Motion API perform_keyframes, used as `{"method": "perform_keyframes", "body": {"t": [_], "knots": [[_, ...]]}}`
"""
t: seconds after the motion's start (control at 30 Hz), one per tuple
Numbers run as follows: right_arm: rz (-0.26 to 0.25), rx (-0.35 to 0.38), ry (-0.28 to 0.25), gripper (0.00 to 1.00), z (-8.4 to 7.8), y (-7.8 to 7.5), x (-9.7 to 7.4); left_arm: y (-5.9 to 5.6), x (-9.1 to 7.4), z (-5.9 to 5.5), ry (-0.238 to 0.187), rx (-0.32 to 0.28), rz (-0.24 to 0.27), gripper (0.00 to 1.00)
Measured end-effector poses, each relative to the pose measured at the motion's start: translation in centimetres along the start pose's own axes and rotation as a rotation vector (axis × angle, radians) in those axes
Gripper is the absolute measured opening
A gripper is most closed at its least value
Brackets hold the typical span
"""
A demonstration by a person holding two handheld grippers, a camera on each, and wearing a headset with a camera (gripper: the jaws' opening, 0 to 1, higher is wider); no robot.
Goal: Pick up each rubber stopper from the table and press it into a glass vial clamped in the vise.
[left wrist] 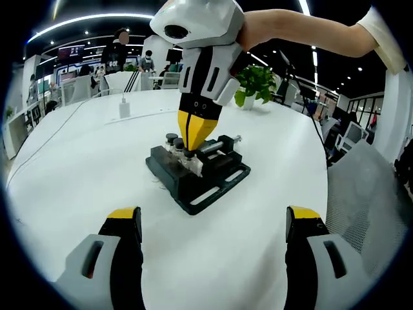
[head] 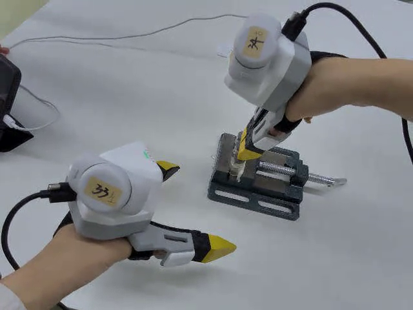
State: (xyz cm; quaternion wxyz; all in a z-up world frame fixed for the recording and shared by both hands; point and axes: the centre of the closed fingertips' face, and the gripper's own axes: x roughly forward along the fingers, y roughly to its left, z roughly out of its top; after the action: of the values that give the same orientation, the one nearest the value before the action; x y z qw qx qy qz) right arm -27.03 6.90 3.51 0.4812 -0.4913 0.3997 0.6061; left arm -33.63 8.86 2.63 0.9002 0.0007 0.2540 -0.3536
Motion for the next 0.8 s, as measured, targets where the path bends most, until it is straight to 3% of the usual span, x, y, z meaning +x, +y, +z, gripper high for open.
{"method": "perform_keyframes", "body": {"t": [0.03,0.07,0.2,0.4,0.57,0.8], "knots": [[-0.013,0.021,-0.006,0.0,0.0,0.3,0.0,0.0,-0.1,0.2,-0.002,0.003,0.001,0.92],[-0.03,-0.008,-0.012,0.0,-0.1,0.3,0.0,0.1,-0.2,0.4,-0.005,0.006,0.003,0.92],[-0.049,0.062,-0.123,0.0,-0.2,0.4,-0.1,0.3,-0.5,1.0,-0.013,0.018,0.01,0.92],[-0.048,0.075,-0.146,0.0,-0.2,-0.1,0.2,0.5,-0.9,1.5,-0.01,0.022,0.017,0.92],[-0.022,0.095,-0.127,0.0,-0.1,0.2,0.4,0.5,-0.8,1.1,0.011,0.035,0.015,0.92],[-0.088,0.06,-0.155,0.0,-0.4,0.3,0.4,0.4,-0.8,0.9,0.014,0.024,0.019,0.92]]}}
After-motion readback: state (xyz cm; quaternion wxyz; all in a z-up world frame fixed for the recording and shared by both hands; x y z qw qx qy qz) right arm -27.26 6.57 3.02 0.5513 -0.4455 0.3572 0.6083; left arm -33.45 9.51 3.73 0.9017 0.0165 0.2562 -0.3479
